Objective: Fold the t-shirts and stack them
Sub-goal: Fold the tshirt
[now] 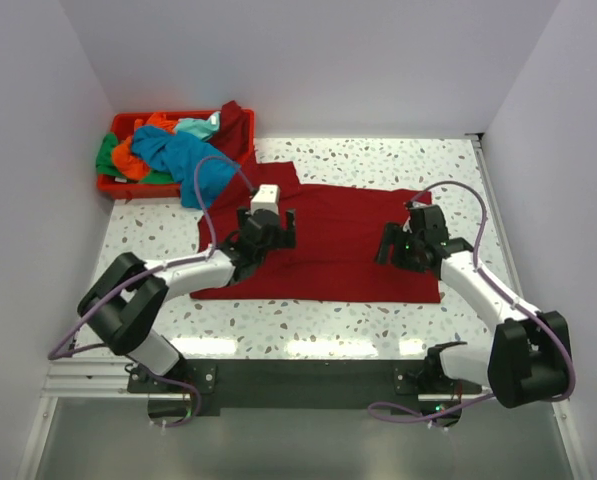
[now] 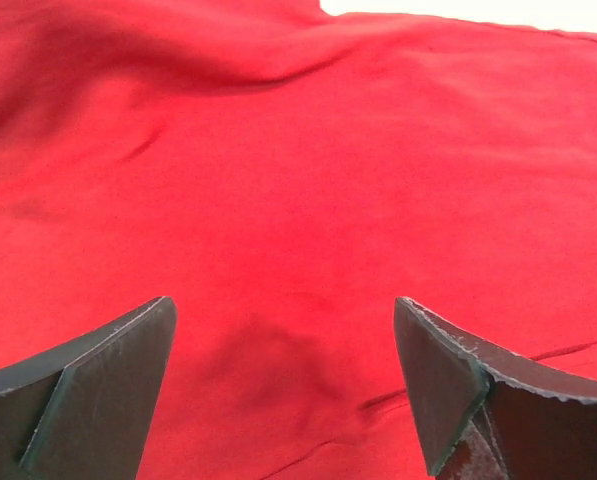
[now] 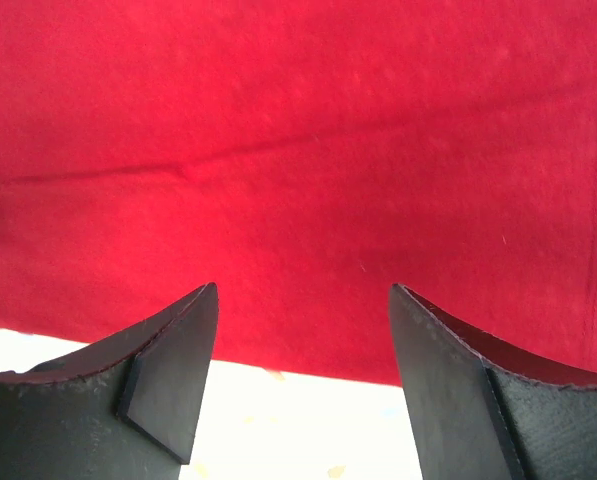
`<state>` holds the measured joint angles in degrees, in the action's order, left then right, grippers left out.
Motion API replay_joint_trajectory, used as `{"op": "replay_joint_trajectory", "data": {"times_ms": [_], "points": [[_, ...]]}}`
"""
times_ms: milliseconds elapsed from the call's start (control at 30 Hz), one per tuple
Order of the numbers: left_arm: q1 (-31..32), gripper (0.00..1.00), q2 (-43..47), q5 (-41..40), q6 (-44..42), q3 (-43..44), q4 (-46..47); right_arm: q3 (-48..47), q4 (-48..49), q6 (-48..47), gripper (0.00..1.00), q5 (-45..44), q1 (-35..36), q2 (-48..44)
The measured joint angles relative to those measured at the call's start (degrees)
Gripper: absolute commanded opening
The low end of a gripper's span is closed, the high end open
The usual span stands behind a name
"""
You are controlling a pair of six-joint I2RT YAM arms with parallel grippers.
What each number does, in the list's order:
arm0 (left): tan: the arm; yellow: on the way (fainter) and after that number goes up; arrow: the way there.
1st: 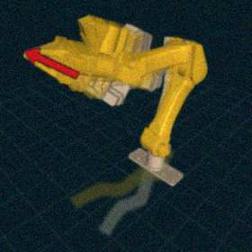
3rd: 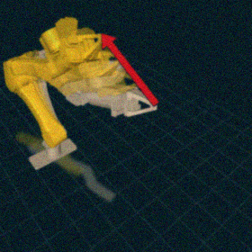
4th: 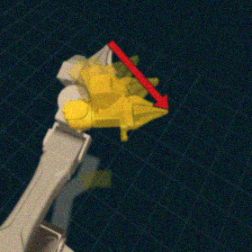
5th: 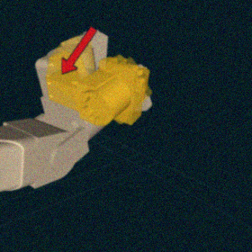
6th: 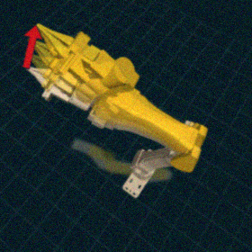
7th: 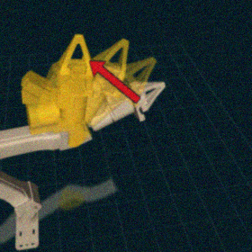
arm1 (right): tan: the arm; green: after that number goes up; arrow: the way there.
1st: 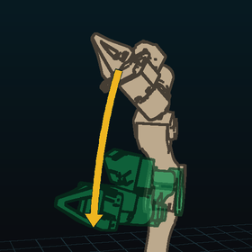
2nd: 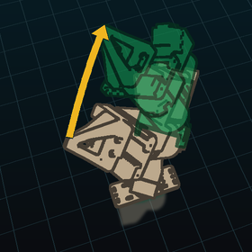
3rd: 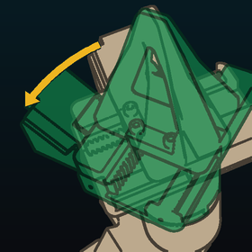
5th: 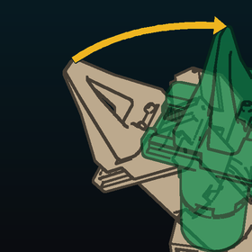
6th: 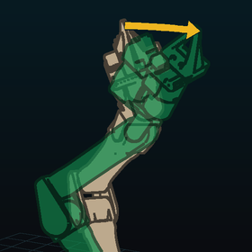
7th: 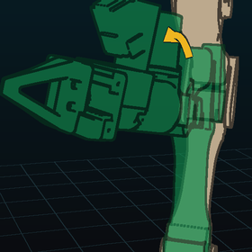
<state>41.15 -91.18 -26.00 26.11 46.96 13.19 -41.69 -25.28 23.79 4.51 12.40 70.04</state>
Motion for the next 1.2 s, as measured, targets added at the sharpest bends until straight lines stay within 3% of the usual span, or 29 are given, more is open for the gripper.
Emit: {"op": "replay_joint_trajectory", "data": {"times_ms": [233,500,867,1200], "points": [[-5.7,0.99,5.5,2.4,1.6,-13.7,5.8,-4.2,3.7,0.2,0.72,-0.1,1.2,9.1],[-5.9,1.0,4.5,4.9,3.1,-18.3,10.2,-5.2,5.5,0.1,0.72,-0.7,2.2,18.4],[-5.4,1.0,5.4,3.7,7.7,-25.0,19.3,-3.7,8.0,1.6,0.72,-5.1,4.5,17.7],[0.2,1.0,11.4,-1.3,14.0,-29.7,17.3,1.1,5.6,4.2,0.73,-8.0,6.3,11.6]]}}
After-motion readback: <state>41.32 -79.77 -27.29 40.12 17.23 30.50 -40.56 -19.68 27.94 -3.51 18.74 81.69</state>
